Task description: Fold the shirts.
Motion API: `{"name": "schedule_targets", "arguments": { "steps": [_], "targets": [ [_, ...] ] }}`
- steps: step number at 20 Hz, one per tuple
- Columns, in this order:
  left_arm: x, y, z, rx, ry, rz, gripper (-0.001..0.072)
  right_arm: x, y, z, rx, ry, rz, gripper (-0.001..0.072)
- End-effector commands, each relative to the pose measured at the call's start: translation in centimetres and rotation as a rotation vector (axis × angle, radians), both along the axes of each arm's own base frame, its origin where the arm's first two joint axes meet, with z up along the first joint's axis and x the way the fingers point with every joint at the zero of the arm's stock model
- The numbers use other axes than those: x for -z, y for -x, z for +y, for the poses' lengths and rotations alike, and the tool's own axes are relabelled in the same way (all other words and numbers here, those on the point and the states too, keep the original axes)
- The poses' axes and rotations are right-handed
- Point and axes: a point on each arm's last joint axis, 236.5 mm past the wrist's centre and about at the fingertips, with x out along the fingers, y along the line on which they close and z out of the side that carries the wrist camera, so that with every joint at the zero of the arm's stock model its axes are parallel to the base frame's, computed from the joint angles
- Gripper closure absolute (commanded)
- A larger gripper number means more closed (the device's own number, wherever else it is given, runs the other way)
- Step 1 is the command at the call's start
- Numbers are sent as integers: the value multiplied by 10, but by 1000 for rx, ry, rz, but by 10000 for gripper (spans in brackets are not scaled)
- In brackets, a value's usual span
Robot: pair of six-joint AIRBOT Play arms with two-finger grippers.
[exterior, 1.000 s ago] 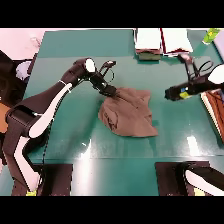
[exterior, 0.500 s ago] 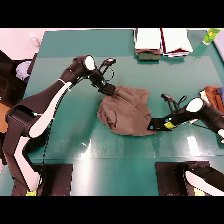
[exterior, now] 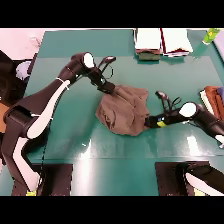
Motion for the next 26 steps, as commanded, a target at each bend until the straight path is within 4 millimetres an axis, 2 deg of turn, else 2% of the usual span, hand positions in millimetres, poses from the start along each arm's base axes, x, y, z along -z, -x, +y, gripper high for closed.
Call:
{"name": "schedule_targets", "arguments": {
  "steps": [1, 2, 4, 6, 7, 10, 12, 13, 15, 17, 19, 21, 24, 26],
  "targets": [
    [-97, -17, 7, -38, 57, -224, 682, -95, -42, -16, -23, 56, -272, 695],
    [-144, -16, 12, -45, 91, -318, 682, -138, -52, -27, -8, 66, -362, 695],
    [-240, 7, 22, -50, 188, -489, 682, -234, -62, -50, 45, 72, -549, 695],
    [-319, 52, 32, -23, 272, -639, 682, -316, -57, -69, 89, 77, -702, 695],
    [-348, 76, 36, -6, 307, -695, 682, -350, -51, -75, 99, 84, -770, 695],
    [-412, 140, 44, 45, 408, -822, 682, -422, -32, -85, 124, 94, -929, 695],
    [-431, 161, 46, 66, 436, -875, 683, -440, -26, -87, 121, 102, -952, 695],
    [-432, 166, 44, 77, 433, -882, 683, -441, -25, -86, 110, 107, -938, 695],
    [-419, 165, 38, 98, 387, -867, 682, -432, -29, -83, 78, 112, -876, 695],
    [-382, 150, 35, 101, 294, -812, 682, -410, -37, -81, 57, 114, -783, 695],
    [-318, 139, 31, 126, 168, -680, 682, -372, -50, -79, 41, 124, -671, 695],
    [-243, 133, 25, 158, 55, -524, 681, -319, -62, -73, 18, 119, -538, 695],
    [-126, 135, 26, 195, -97, -301, 681, -223, -77, -59, -5, 110, -379, 694],
    [-61, 145, 26, 206, -147, -180, 680, -163, -82, -57, 16, 112, -315, 694]
  ]
}}
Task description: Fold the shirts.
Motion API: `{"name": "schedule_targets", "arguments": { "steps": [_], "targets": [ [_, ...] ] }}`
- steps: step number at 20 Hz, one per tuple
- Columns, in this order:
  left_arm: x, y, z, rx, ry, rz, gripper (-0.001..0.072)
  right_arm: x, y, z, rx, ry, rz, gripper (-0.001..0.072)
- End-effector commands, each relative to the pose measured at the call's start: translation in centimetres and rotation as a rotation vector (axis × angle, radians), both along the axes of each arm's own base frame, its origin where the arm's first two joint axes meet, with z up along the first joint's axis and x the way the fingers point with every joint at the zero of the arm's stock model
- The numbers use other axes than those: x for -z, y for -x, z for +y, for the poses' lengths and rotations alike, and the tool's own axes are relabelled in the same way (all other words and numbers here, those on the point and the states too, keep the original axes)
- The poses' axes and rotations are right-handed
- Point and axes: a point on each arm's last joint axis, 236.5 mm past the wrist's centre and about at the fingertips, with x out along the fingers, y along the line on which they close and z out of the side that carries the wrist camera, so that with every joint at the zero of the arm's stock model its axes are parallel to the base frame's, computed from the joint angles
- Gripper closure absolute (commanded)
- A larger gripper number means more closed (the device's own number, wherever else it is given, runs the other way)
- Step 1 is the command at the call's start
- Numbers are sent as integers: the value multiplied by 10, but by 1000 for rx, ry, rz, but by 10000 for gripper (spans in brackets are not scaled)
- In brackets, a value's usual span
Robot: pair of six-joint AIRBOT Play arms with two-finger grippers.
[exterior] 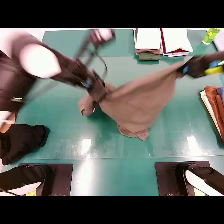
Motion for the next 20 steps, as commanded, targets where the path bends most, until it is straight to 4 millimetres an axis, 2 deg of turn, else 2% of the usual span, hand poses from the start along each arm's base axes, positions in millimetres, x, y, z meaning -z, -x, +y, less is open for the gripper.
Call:
{"name": "schedule_targets", "arguments": {
  "steps": [1, 3, 4, 5, 6, 8, 10, 11, 12, 13, 14, 15, 16, 17, 18, 20],
  "targets": [
    [115, 19, 6, -4, -127, 205, 680, 99, -5, 4, 29, -2, 113, 695],
    [152, 29, 3, -18, -123, 267, 678, 140, 3, 1, 53, 1, 172, 694],
    [163, 32, 2, -26, -112, 288, 639, 152, 8, 0, 56, 3, 199, 695],
    [167, 34, -1, -40, -93, 301, 371, 162, 14, 0, 56, 6, 223, 695],
    [167, 34, -4, -56, -78, 309, 225, 168, 17, -1, 57, 8, 238, 694],
    [158, 31, -8, -57, -60, 299, 220, 174, 21, -1, 57, 9, 253, 695],
    [134, 17, -3, -64, -55, 276, 219, 173, 19, -1, 60, 6, 245, 694],
    [115, 4, 3, -85, -42, 257, 219, 172, 17, 0, 64, -3, 238, 694],
    [94, -15, 14, -120, -23, 228, 181, 172, 17, 0, 63, -2, 238, 694],
    [76, -35, 27, -164, 1, 194, 49, 172, 17, 0, 63, -2, 238, 694],
    [58, -60, 45, -223, 28, 150, 18, 172, 17, 2, 59, -1, 238, 695],
    [48, -84, 65, -287, 49, 106, 18, 172, 18, 3, 54, -1, 238, 694],
    [45, -106, 87, -358, 74, 77, 18, 172, 18, 3, 54, -1, 238, 694],
    [52, -120, 107, -417, 77, 83, 18, 172, 18, 3, 54, -1, 237, 694],
    [69, -130, 124, -461, 59, 116, 18, 172, 17, 3, 54, -1, 236, 694],
    [115, -138, 141, -501, 4, 219, 18, 171, 16, 3, 57, -2, 231, 694]
  ]
}}
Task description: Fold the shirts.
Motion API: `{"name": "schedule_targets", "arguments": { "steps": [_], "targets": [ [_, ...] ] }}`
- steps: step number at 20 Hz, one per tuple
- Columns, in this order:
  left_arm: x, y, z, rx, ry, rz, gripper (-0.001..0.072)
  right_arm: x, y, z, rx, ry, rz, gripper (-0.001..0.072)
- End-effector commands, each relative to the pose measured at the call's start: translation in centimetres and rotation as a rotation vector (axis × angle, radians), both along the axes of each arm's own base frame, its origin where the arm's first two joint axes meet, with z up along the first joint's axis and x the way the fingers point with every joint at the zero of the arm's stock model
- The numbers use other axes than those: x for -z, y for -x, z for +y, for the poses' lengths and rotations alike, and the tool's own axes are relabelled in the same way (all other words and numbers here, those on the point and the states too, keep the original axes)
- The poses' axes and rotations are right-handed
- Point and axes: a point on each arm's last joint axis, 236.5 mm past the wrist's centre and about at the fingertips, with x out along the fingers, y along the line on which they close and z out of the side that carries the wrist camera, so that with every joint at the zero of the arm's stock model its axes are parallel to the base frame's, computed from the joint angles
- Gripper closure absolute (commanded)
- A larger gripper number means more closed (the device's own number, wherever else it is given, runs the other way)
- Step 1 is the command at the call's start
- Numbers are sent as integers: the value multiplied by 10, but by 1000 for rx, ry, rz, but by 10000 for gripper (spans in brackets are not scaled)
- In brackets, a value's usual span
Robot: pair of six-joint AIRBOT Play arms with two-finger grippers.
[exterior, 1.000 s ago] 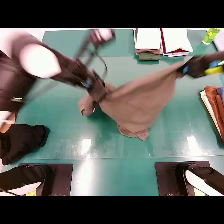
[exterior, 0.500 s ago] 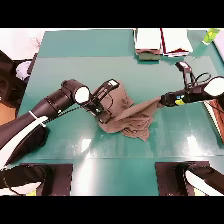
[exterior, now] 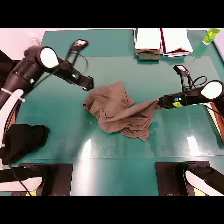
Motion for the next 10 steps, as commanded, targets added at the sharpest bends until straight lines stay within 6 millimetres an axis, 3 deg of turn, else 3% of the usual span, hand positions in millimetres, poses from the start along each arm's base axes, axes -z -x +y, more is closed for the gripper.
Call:
{"name": "schedule_targets", "arguments": {
  "steps": [1, 3, 5, 10],
  "targets": [
    [54, -24, 36, -92, -33, 114, 18, 0, -1, 0, 1, -1, -4, 694],
    [98, -28, 24, -96, -14, 194, 18, 0, -1, 0, 2, -1, -3, 694],
    [123, -33, 11, -114, 40, 238, 18, 0, 0, 1, 1, -2, -2, 694],
    [148, -25, -12, -98, 70, 296, 19, 0, -2, 3, 25, -14, 1, 694]
  ]
}}
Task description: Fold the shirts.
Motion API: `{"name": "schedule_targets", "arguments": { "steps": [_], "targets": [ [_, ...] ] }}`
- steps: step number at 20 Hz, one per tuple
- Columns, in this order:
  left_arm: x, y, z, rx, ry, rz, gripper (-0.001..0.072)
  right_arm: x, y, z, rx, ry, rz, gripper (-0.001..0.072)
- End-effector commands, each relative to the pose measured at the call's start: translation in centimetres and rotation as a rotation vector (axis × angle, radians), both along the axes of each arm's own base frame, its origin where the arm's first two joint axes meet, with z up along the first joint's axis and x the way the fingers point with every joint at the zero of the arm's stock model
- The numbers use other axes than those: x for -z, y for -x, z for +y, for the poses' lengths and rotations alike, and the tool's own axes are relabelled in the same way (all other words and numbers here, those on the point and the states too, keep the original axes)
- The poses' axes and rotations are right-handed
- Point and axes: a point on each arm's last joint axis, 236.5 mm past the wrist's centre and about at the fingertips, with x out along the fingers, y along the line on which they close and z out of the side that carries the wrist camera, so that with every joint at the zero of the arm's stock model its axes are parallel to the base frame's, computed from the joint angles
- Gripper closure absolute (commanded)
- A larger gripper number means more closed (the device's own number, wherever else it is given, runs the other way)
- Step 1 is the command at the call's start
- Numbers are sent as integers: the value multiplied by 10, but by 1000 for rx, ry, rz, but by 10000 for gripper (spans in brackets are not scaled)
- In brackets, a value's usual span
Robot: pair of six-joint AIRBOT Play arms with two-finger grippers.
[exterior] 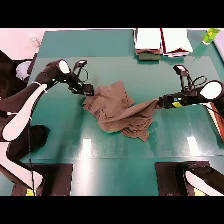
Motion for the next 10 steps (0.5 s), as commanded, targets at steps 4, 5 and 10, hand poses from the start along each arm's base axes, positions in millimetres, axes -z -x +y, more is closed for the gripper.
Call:
{"name": "schedule_targets", "arguments": {
  "steps": [4, 5, 10],
  "targets": [
    [18, 8, -23, 40, 0, 20, 356, 0, -1, 1, 21, -9, 2, 694],
    [17, 8, -22, 44, -2, 21, 557, 0, -2, 1, 22, -9, 0, 693],
    [-81, -29, -2, 35, -30, -227, 682, -51, -28, 2, 21, -21, -128, 694]
  ]
}}
